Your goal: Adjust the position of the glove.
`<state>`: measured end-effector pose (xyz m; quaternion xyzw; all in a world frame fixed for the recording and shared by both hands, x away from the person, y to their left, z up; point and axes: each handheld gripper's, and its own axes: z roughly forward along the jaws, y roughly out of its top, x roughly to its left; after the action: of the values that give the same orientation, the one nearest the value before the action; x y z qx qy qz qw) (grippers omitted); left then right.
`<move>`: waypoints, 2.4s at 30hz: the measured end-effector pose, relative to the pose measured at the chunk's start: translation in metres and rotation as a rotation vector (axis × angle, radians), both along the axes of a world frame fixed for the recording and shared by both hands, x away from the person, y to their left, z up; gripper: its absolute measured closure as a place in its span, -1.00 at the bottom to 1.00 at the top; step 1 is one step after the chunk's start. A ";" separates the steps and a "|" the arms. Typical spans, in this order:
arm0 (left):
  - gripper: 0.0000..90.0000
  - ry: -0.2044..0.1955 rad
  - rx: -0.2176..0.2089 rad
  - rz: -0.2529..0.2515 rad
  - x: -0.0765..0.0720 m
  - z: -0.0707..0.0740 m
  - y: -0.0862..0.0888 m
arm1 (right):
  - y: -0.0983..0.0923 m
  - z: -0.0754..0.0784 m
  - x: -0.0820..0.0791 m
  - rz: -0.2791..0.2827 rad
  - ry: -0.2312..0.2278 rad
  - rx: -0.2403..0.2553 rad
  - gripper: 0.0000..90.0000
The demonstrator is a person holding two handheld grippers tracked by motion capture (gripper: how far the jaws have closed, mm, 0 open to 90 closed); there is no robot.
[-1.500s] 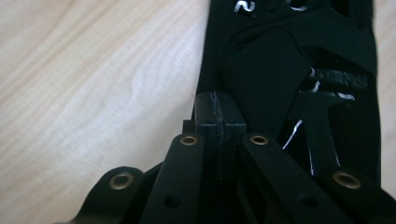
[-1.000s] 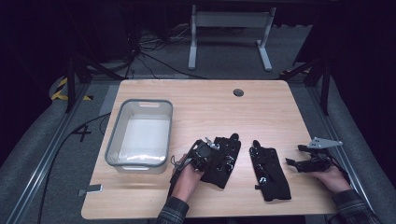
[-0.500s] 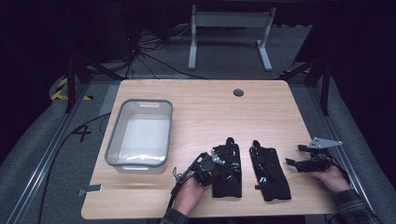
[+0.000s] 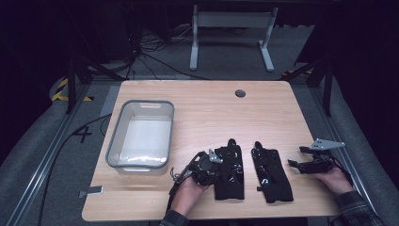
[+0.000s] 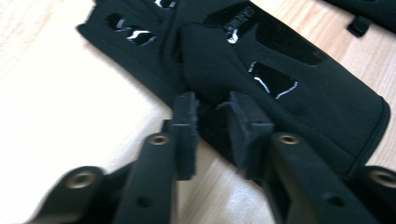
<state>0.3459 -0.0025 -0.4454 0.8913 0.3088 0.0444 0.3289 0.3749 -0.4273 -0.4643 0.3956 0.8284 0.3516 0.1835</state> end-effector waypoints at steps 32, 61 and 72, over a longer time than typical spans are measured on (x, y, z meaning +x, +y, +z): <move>-0.44 -0.034 -0.043 0.044 0.001 -0.005 0.000 | 0.077 0.013 -0.030 0.378 0.122 0.040 1.00; -0.32 0.003 -0.037 0.062 0.006 -0.011 -0.004 | 0.089 0.021 -0.024 0.427 0.079 0.062 0.73; 0.15 0.001 -0.025 0.071 0.005 -0.011 -0.010 | 0.068 0.019 -0.031 0.368 0.061 0.066 0.95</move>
<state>0.3505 -0.0124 -0.4568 0.8758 0.3408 0.0515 0.3380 0.3441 -0.3591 -0.4450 0.2538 0.8799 0.3940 0.0778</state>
